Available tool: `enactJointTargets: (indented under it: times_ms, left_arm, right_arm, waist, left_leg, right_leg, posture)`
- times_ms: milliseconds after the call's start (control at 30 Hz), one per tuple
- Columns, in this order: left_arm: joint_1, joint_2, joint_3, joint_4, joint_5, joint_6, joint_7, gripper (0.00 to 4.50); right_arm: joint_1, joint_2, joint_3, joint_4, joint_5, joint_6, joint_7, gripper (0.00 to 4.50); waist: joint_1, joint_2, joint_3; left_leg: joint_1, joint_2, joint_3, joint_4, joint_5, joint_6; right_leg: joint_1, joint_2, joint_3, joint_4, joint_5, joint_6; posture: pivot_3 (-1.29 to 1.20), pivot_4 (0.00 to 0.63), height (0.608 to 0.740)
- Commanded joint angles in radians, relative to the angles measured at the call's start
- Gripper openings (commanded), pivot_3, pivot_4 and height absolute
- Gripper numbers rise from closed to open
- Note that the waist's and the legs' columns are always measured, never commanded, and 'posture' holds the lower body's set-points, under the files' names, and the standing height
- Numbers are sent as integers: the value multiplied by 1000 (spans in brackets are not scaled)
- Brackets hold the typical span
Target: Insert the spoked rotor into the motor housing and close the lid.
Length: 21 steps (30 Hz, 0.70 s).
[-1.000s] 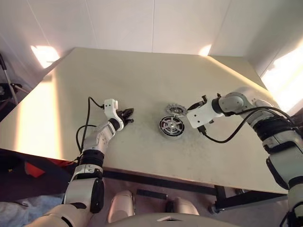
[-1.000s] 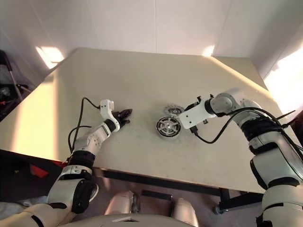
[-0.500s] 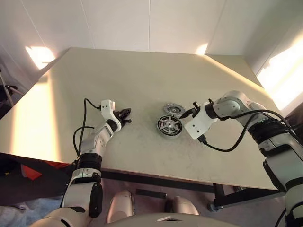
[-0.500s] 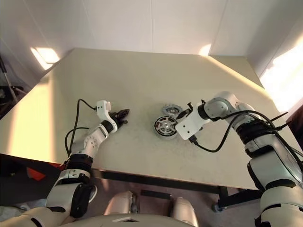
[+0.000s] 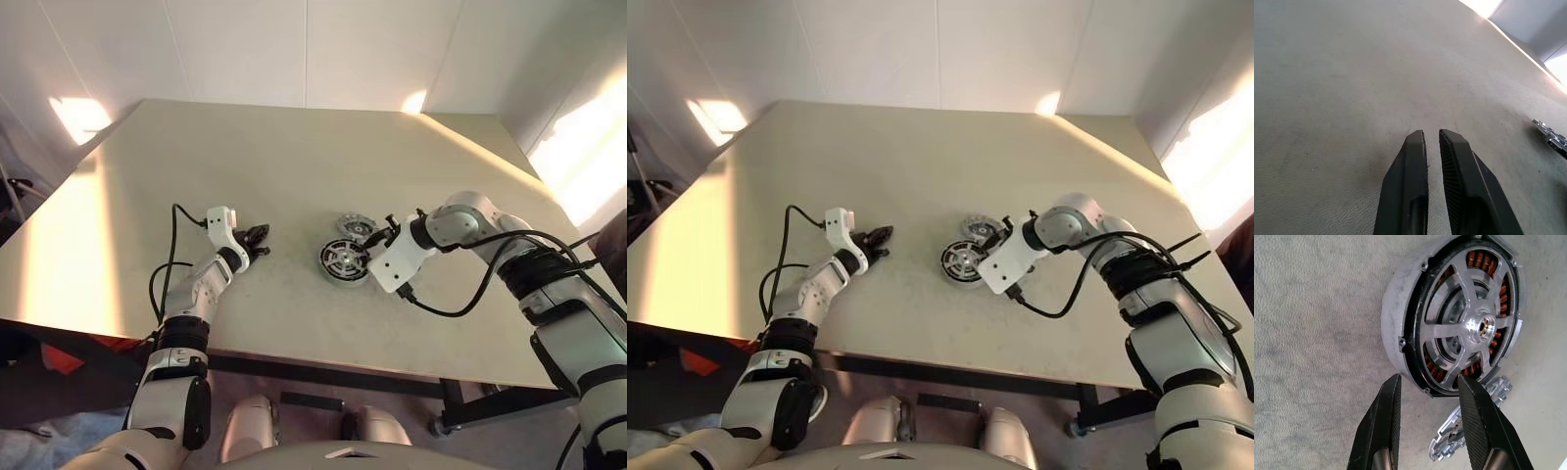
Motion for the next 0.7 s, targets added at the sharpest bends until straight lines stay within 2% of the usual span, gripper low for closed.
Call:
enactJointTargets:
  times_ms: [33,133,233,367,400,633,700]
  left_arm:
    - [14,2,0,5,0,5,9,513]
    - [19,4,3,3,0,4,11,513]
    - [19,5,5,3,-1,3,12,513]
    - [19,7,5,0,-3,4,13,513]
    - [20,6,5,-2,-3,5,14,513]
    - [21,-2,1,-1,-2,0,18,513]
    - [20,-5,-1,-1,-1,0,19,513]
  right_arm:
    - [-39,16,5,4,-7,-40,-12,2018]
    - [-44,29,13,23,-21,-46,-14,2018]
    - [-53,40,18,53,-45,-47,-25,1408]
    - [-58,43,15,79,-58,-51,-37,202]
    - [-56,40,12,78,-57,-52,-39,15]
    - [-33,29,-30,1,27,19,8,15]
    - [-7,22,-47,-61,102,96,76,15]
  waist:
    - [-2,0,0]
    - [-4,0,0]
    - [-9,0,0]
    - [-13,0,0]
    - [-12,0,0]
    - [-10,0,0]
    - [-9,0,0]
  left_leg:
    - [0,0,0,0,0,0]
    - [1,0,0,0,0,0]
    - [2,0,0,0,0,0]
    - [5,0,0,0,0,-1]
    - [5,0,0,0,0,-1]
    - [4,0,0,0,0,-1]
    - [3,0,0,0,0,-1]
  right_leg:
    - [0,0,0,0,0,0]
    - [1,0,0,0,0,0]
    - [2,0,0,0,0,0]
    - [4,0,0,0,0,0]
    - [4,0,0,0,0,0]
    - [4,0,0,0,0,0]
    - [3,0,0,0,0,0]
  posture:
    - [0,0,740]
    - [0,0,740]
    - [0,0,740]
    - [0,0,740]
    - [0,0,740]
    - [0,0,740]
    - [0,0,740]
